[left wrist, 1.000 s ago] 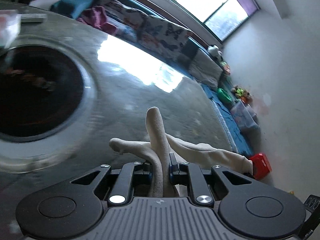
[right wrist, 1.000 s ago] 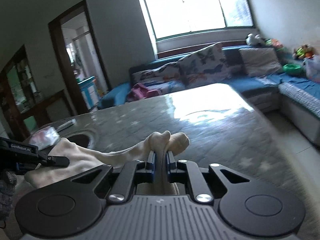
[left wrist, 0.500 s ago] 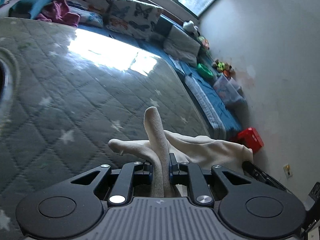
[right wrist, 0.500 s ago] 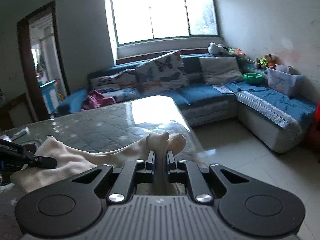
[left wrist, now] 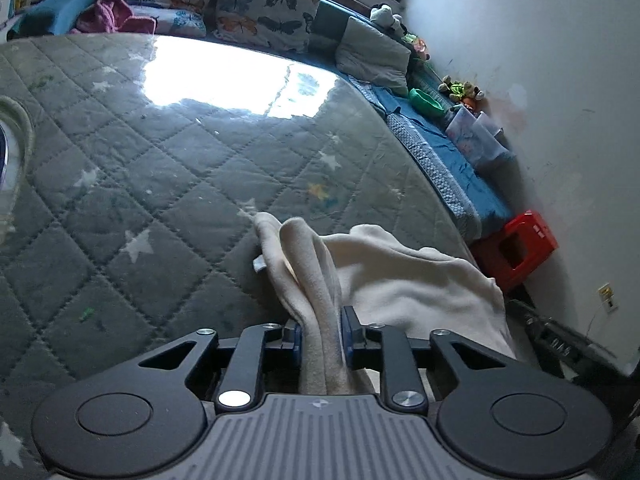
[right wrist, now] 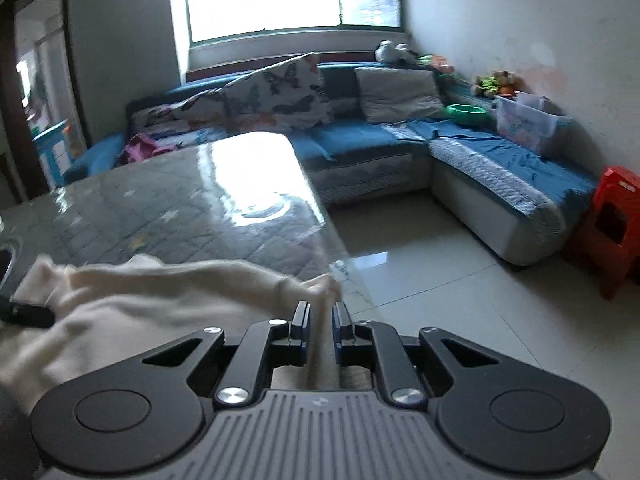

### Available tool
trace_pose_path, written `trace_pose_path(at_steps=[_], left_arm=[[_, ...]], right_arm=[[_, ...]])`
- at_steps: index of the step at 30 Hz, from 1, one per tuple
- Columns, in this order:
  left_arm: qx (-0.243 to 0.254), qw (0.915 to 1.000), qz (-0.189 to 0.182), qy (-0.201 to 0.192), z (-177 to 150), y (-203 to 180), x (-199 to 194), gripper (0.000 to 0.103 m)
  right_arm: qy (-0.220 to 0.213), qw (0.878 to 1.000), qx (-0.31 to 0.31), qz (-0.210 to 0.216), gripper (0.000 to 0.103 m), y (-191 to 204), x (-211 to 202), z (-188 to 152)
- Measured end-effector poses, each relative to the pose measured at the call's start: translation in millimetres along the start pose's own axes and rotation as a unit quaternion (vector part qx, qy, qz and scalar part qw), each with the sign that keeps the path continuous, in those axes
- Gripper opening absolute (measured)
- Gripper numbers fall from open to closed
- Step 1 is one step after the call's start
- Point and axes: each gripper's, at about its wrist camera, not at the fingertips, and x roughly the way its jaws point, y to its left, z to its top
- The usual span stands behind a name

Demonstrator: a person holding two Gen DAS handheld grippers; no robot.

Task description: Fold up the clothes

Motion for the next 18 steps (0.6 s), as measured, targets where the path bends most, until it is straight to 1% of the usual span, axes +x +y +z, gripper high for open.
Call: trace_pose_path(at_steps=[1, 2, 3, 6, 10, 11, 13, 15, 17, 18], left_arm=[[0.003, 1.0000, 0.000, -0.002, 0, 0, -1, 0.024], [0.005, 1.0000, 0.000, -0.004, 0, 0, -3, 0.027], [0.009, 0.9999, 0.004, -0.007, 0, 0, -4, 0.032], [0.022, 0.9993, 0.020, -0.023, 3, 0, -10, 0.035], [0.016, 0.9985, 0.033, -0.040, 10, 6, -15, 0.035], [0.016, 0.9984, 0.033, -0.043, 12, 6, -16, 0.033], [0.017, 0.9981, 0.034, -0.048, 16, 6, -17, 0.033], [0.024, 0.9982, 0.024, -0.050, 18, 3, -16, 0.033], [0.032, 0.9981, 0.014, -0.050, 18, -1, -13, 0.033], [0.037, 0.9981, 0.010, -0.048, 19, -5, -10, 0.032]], right_arm=[[-0.004, 1.000, 0.003, -0.002, 0.012, 0, -1, 0], [-0.008, 1.000, 0.001, 0.001, 0.012, 1, -2, 2], [-0.009, 1.000, -0.003, 0.007, 0.012, 4, -1, 3], [-0.011, 1.000, -0.015, 0.025, 0.012, 12, 3, 7], [-0.004, 0.999, -0.023, 0.043, 0.012, 26, 14, 8], [-0.001, 0.999, -0.024, 0.046, 0.012, 30, 18, 8], [0.003, 0.998, -0.026, 0.049, 0.012, 35, 24, 9], [0.005, 0.998, -0.030, 0.051, 0.014, 41, 29, 9], [0.007, 0.998, -0.033, 0.051, 0.020, 44, 34, 9], [0.008, 0.998, -0.034, 0.051, 0.021, 45, 36, 10]])
